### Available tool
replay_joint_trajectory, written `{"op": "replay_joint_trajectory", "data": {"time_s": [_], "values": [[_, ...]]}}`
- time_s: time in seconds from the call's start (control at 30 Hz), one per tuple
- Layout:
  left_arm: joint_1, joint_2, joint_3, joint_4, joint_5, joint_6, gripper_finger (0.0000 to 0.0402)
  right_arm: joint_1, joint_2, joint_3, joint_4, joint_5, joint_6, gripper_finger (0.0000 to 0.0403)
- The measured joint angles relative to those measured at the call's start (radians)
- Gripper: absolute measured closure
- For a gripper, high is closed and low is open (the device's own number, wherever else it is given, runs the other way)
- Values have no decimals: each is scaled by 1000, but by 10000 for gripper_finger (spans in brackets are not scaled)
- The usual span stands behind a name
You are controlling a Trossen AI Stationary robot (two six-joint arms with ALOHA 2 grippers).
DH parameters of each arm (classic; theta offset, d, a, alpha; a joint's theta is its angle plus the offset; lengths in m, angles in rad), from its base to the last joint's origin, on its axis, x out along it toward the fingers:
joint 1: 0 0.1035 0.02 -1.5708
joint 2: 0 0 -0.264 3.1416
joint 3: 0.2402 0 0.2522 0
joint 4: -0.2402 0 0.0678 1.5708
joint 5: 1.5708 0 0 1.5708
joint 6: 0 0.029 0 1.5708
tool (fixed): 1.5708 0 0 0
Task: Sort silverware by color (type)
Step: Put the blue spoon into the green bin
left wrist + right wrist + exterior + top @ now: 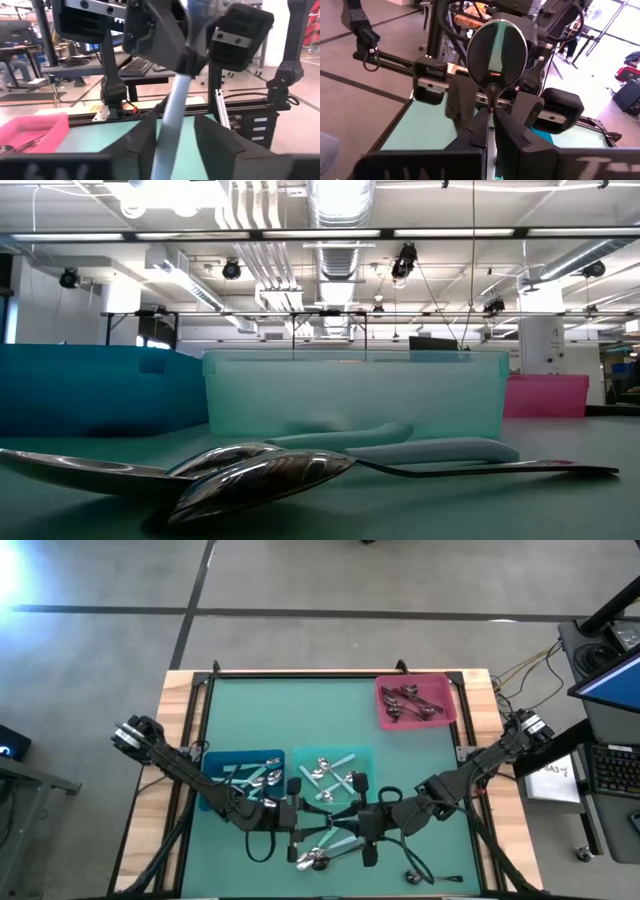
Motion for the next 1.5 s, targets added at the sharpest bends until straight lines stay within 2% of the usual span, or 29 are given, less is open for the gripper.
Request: {"op": "replay_joint_trajectory", "data": {"time_s": [0.2,0.4,0.57,0.67,0.8,0.9,1.07,1.23,1.33,1.4,1.5], "values": [[4,0,0,-1,10,4,368,1,0,0,-1,0,12,394],[14,0,1,-2,12,-33,371,0,-3,0,-16,14,51,368],[34,0,1,-39,9,-37,371,1,-30,0,-120,15,90,332],[55,0,2,-94,6,-64,371,7,-64,4,-232,10,208,311],[99,0,2,-237,7,-144,371,23,-96,43,-498,0,465,291],[145,0,2,-361,8,-210,371,37,-97,64,-703,-64,689,283],[236,0,2,-574,9,-298,371,70,-63,46,-884,-221,977,282],[310,0,2,-753,112,-380,371,123,-9,8,-954,-382,1199,292],[326,0,2,-801,125,-428,369,156,30,-2,-959,-450,1282,296],[330,0,2,-818,135,-423,351,176,55,-2,-955,-488,1323,295],[331,0,2,-819,138,-421,299,201,92,-2,-956,-551,1364,289]]}}
